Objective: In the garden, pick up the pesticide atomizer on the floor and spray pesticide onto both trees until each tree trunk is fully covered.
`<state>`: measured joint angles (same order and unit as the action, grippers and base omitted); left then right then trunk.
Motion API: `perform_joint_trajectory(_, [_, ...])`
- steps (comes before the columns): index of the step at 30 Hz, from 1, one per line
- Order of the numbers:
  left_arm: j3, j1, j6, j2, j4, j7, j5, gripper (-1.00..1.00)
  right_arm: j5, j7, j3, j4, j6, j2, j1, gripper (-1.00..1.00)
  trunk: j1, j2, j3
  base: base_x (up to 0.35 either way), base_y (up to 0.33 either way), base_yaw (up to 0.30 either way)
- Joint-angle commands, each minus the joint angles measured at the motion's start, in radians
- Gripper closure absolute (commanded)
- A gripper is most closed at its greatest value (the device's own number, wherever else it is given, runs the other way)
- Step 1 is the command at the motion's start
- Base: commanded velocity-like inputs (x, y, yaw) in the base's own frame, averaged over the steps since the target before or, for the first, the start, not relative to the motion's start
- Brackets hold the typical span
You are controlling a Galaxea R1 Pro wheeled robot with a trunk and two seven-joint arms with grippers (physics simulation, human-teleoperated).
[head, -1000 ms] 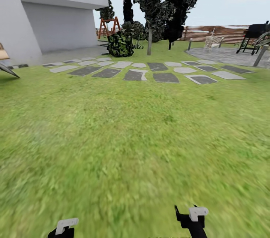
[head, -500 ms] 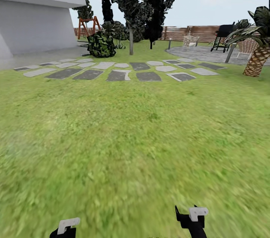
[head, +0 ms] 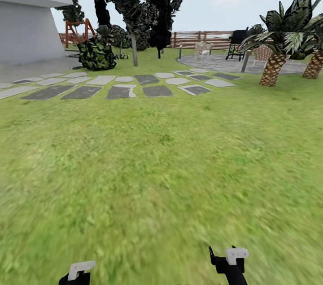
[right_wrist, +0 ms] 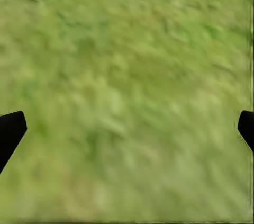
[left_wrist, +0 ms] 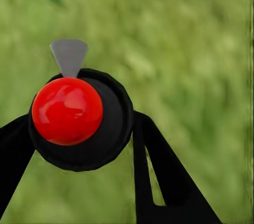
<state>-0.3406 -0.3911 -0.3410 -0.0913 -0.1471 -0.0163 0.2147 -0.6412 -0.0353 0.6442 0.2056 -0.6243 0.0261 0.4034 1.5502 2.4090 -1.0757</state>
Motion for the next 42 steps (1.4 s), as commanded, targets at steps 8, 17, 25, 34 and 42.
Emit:
perform_joint_trajectory(8, [0.000, 0.000, -0.001, -0.002, 0.001, 0.001, 0.001, 1.00, 0.000, 0.000, 0.000, 0.000, 0.000, 0.000, 0.000, -1.00, 0.000, 0.000, 0.000, 0.000, 0.000, -0.300])
perform_joint_trajectory(17, [0.000, 0.000, 0.000, -0.002, 0.001, 0.003, 0.002, 1.00, 0.000, 0.000, 0.000, 0.000, 0.000, 0.000, 0.000, -1.00, 0.000, 0.000, 0.000, 0.000, 0.000, -0.300])
perform_joint_trajectory(25, [0.003, 0.000, 0.000, 0.002, 0.001, 0.006, 0.007, 1.00, 0.000, 0.000, 0.000, 0.000, 0.000, 0.000, 0.000, -1.00, 0.000, 0.000, 0.000, 0.000, 0.000, -0.300])
perform_joint_trajectory(34, [0.002, 0.000, 0.000, 0.002, 0.001, 0.007, 0.000, 1.00, 0.000, 0.000, 0.000, 0.000, 0.000, 0.000, 0.000, -1.00, 0.000, 0.000, 0.000, 0.000, 0.000, -0.300])
perform_joint_trajectory(42, [0.002, 0.000, 0.000, 0.002, 0.001, 0.001, 0.001, 1.00, 0.000, 0.000, 0.001, 0.000, 0.000, 0.000, 0.000, -1.00, 0.000, 0.000, 0.000, 0.000, 0.000, -0.300])
